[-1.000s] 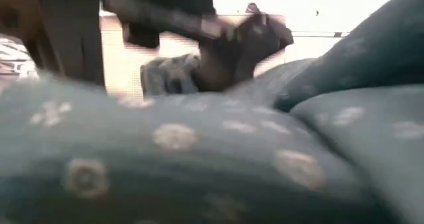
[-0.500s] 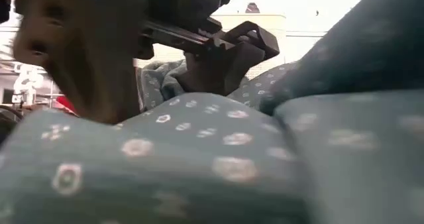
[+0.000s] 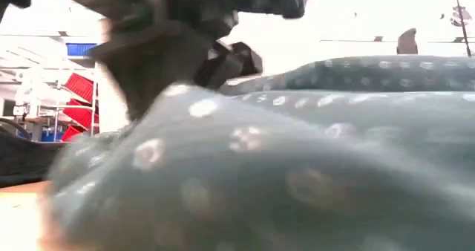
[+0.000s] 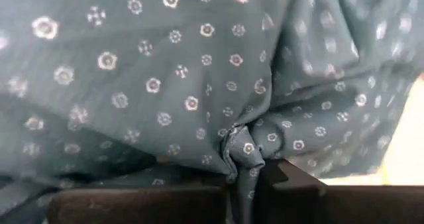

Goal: Sort clothes
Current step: Put the green polo shirt into the white laundry bin

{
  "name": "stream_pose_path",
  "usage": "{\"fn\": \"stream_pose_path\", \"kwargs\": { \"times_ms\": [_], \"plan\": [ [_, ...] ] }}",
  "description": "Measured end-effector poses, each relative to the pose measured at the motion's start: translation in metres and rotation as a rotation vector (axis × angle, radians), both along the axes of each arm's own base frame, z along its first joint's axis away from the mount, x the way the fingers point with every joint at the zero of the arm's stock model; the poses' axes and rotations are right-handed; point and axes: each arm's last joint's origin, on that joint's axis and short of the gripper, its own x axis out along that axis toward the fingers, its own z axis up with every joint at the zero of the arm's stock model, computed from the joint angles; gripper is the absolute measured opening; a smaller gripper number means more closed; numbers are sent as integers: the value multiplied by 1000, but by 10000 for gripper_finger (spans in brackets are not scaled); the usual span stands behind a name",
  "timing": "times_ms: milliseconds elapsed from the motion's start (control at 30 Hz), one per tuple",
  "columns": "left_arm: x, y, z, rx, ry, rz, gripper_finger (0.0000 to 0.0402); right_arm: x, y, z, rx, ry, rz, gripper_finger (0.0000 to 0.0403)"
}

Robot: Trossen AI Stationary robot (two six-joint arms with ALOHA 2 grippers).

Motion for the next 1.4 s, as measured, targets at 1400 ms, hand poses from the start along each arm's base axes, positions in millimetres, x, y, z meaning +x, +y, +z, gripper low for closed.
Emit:
{"fn": "stream_pose_path", "kwargs": {
  "times_ms": [1400],
  "plan": [
    [-157,160,345,15,-1349,972,25,1,-5,1,-203,-45,-161,196]
  ]
}}
